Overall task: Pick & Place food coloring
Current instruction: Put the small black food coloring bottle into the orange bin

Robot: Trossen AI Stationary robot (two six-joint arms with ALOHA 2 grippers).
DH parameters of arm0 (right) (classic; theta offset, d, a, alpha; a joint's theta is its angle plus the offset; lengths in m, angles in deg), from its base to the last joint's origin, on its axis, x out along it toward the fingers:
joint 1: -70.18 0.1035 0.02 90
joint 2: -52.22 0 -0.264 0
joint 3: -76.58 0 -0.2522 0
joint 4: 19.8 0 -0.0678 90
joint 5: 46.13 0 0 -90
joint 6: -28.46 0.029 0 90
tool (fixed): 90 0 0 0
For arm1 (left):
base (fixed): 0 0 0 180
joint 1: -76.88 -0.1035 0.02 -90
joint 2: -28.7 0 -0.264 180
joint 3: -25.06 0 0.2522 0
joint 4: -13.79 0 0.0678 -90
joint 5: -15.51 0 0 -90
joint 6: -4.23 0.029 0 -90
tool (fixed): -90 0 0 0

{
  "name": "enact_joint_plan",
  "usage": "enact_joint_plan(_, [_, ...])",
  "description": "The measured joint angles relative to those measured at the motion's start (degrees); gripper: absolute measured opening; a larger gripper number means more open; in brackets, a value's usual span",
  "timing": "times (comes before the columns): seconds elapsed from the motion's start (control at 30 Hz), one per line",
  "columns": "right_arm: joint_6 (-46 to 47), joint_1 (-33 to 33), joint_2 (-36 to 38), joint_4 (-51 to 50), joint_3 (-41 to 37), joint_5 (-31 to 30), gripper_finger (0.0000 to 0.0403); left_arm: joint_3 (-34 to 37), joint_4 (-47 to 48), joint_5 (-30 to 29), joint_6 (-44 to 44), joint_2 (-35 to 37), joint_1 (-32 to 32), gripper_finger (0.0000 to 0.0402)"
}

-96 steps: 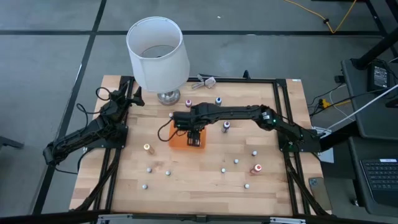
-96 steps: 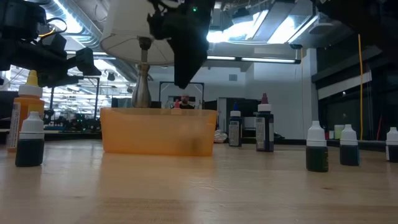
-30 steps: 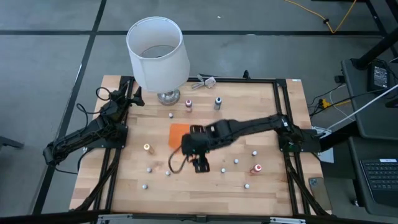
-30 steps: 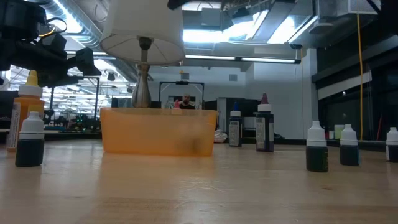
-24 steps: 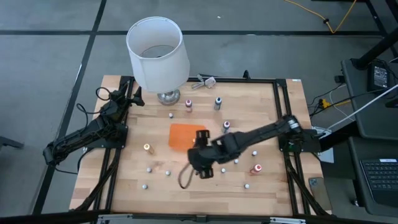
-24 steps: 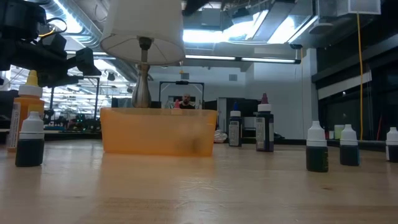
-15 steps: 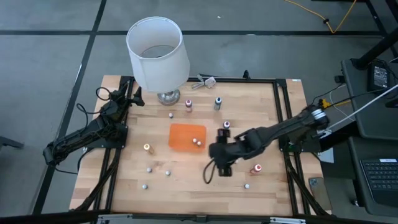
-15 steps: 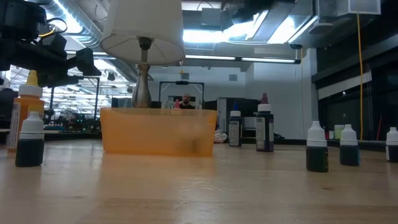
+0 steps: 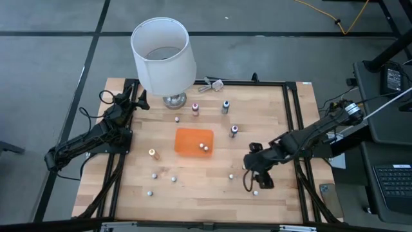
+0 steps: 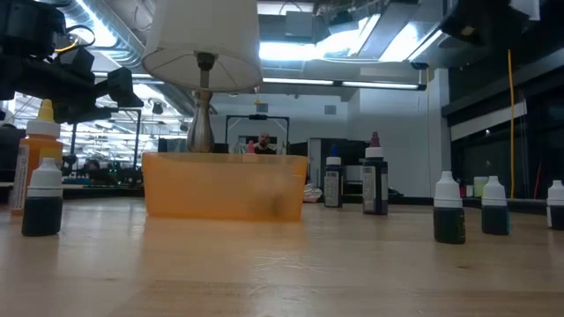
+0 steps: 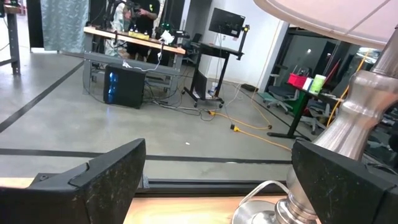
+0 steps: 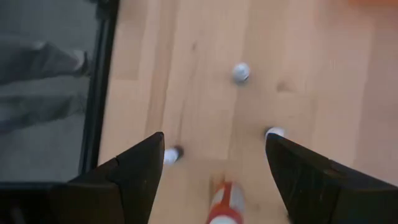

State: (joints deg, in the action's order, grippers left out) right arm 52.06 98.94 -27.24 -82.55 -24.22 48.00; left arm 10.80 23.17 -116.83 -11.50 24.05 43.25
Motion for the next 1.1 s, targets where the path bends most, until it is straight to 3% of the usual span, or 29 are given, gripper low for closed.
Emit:
enact_joint_plan(0.17, [-3.1,1.9,-0.1,0.1,-0.4,0.4,0.028,0.0,0.0,0.0,0.0,0.0,0.0,0.0391])
enact_joint_plan(0.4, [-4.2,0.3,-4.6,0.4,-0.4,-4.4,0.028,0.0,0.0,0.0,0.0,0.0,0.0,0.0391])
enact_joint_plan(0.8, [6.5,-8.5,-13.1,-2.5,-1.9,-4.6,0.028,0.0,-0.1,0.0,0.0,0.0,0.0,0.0391])
enact_joint_plan(1.1, [9.1,-9.2,-14.7,3.2,-7.2,-4.5,0.028,0.0,-0.1,0.0,0.0,0.0,0.0,0.0391])
